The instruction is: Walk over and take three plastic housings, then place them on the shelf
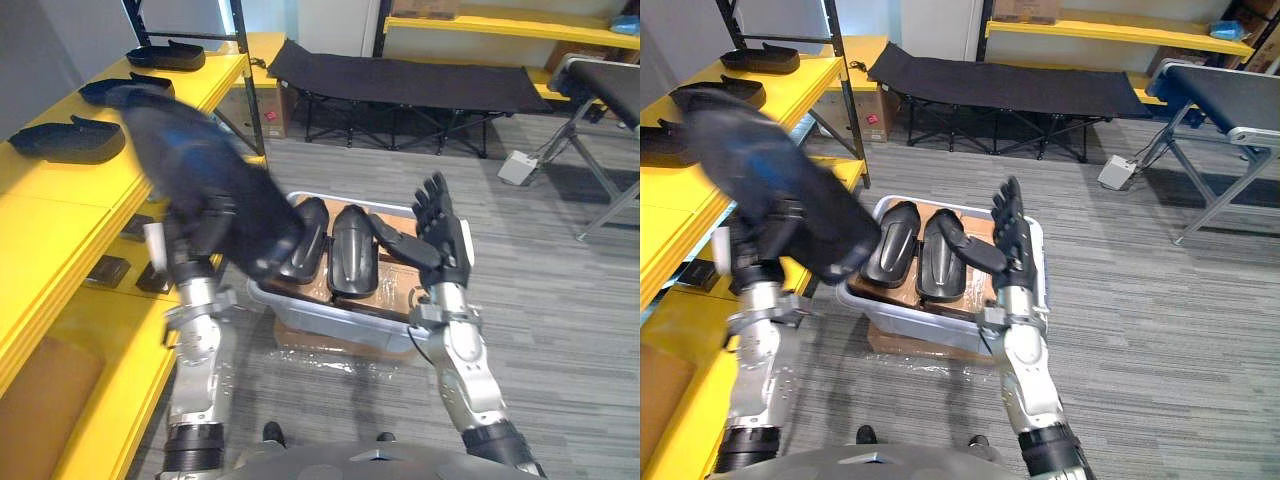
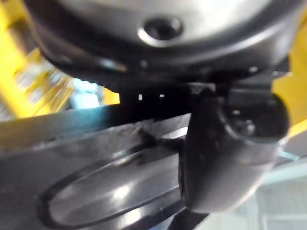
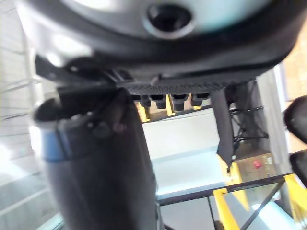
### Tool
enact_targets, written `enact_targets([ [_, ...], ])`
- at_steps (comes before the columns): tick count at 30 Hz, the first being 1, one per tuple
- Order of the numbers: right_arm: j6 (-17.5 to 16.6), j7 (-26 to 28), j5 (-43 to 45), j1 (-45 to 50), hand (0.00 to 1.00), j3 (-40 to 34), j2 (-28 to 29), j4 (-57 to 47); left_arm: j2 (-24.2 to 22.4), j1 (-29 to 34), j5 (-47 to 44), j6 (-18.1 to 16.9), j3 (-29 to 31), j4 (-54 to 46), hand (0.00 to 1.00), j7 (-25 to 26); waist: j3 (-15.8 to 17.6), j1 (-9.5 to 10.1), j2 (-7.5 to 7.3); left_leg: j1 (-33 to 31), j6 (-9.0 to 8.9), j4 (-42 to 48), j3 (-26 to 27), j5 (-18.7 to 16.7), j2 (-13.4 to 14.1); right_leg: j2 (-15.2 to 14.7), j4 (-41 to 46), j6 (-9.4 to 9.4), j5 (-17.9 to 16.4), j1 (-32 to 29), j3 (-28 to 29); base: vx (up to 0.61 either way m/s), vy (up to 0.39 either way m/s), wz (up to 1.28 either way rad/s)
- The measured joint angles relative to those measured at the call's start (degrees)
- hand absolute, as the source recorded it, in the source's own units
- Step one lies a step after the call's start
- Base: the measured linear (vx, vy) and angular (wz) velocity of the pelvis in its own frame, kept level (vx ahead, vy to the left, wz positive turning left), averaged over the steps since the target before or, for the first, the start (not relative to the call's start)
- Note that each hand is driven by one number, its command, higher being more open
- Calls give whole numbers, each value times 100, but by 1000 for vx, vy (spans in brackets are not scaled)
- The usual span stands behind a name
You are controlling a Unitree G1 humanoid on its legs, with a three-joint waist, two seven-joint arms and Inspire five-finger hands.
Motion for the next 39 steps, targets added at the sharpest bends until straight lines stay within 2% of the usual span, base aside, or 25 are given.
enact_targets([
  [2,183,478,545,216,100,-307,-2,0,-49,272,637,-102,178,-175,0,587,-18,99,29,0,2,3,-9,2,8,7,-1,9,-4,6,-18,28,0,3],
  [5,366,1186,1094,274,100,-252,5,0,-106,462,1241,-85,75,-201,0,878,-25,100,18,-3,0,4,-5,3,28,27,-1,10,-3,-1,-18,0,0,0],
  [8,460,1695,1217,388,100,-199,19,3,-117,500,1522,-86,-160,-195,0,918,-35,95,2,-18,0,3,12,2,29,25,-1,12,-2,-25,-3,11,3,-4],
  [11,497,1667,925,505,100,-242,24,26,-114,512,1483,-90,-191,-194,0,790,-47,87,-13,-33,-3,2,65,-3,35,27,-1,15,0,-70,48,11,7,-9],
  [14,514,1407,526,657,100,-455,60,205,-116,652,1032,-127,-137,-193,0,290,-69,63,-22,-66,-2,2,66,-2,31,25,-1,19,3,-91,48,5,1,-1],
  [16,523,1163,237,753,100,-600,110,323,-134,918,358,-181,-111,-193,0,-200,-113,56,-26,-111,0,4,36,6,30,27,0,24,6,-93,20,37,5,5],
  [21,541,860,209,640,100,-546,155,520,-227,1232,-87,-181,80,-220,0,-653,-113,162,-25,-132,6,5,-137,27,10,25,0,21,2,-6,-166,-4,0,20],
  [24,603,733,118,422,100,-471,253,779,-313,1344,-87,-178,220,-599,0,-827,-115,286,-26,-239,12,5,-524,76,-39,17,1,33,-43,120,-540,-36,0,65],
  [26,663,732,1,359,100,-354,243,806,-313,1538,-87,-182,292,-1166,0,-966,-114,451,-12,-333,-9,3,-890,130,-82,12,29,51,-122,247,-894,-29,2,77],
  [29,691,739,-32,156,100,-150,230,807,-320,1650,-105,-213,623,-1492,0,-1150,-133,687,27,-386,-23,1,-1256,206,-87,15,171,35,-297,342,-1229,-36,-9,70],
  [32,705,742,-129,-276,100,32,208,809,-324,2003,-392,-236,941,-1502,0,-1273,-148,913,78,-425,-31,58,-1332,223,-74,29,299,21,-406,387,-1313,-23,-3,27],
  [33,705,741,-134,-349,100,60,209,810,-329,2103,-547,-236,972,-1501,0,-1346,-146,941,75,-492,-17,181,-1355,186,-82,23,339,26,-432,390,-1336,-24,13,23],
  [35,708,749,-227,-486,100,73,181,803,-354,2283,-1194,-242,998,-1499,0,-1846,-17,989,84,-949,94,1026,-1451,-88,-110,28,454,26,-529,527,-1595,-61,30,60],
  [36,716,750,-227,-464,100,71,149,802,-358,2281,-1257,-242,968,-1498,0,-1946,6,955,97,-1049,217,1186,-1332,-185,-99,29,489,34,-574,577,-1729,-77,46,99],
  [37,797,752,-241,-372,100,68,68,803,-357,2265,-1271,-258,905,-1494,0,-2142,52,902,162,-1121,332,1286,-957,-299,4,12,580,54,-639,657,-1968,-64,47,117],
  [38,842,771,-345,-272,100,34,-1,803,-357,2224,-1294,-332,831,-1493,0,-2346,73,852,131,-1108,400,1243,-501,-250,121,-32,660,95,-702,726,-2177,-61,52,111],
  [39,847,795,-425,-220,100,-17,-20,803,-354,2191,-1299,-367,777,-1493,0,-2429,97,846,162,-1106,422,1187,-353,-217,141,-64,713,120,-743,727,-2248,-37,40,94],
])
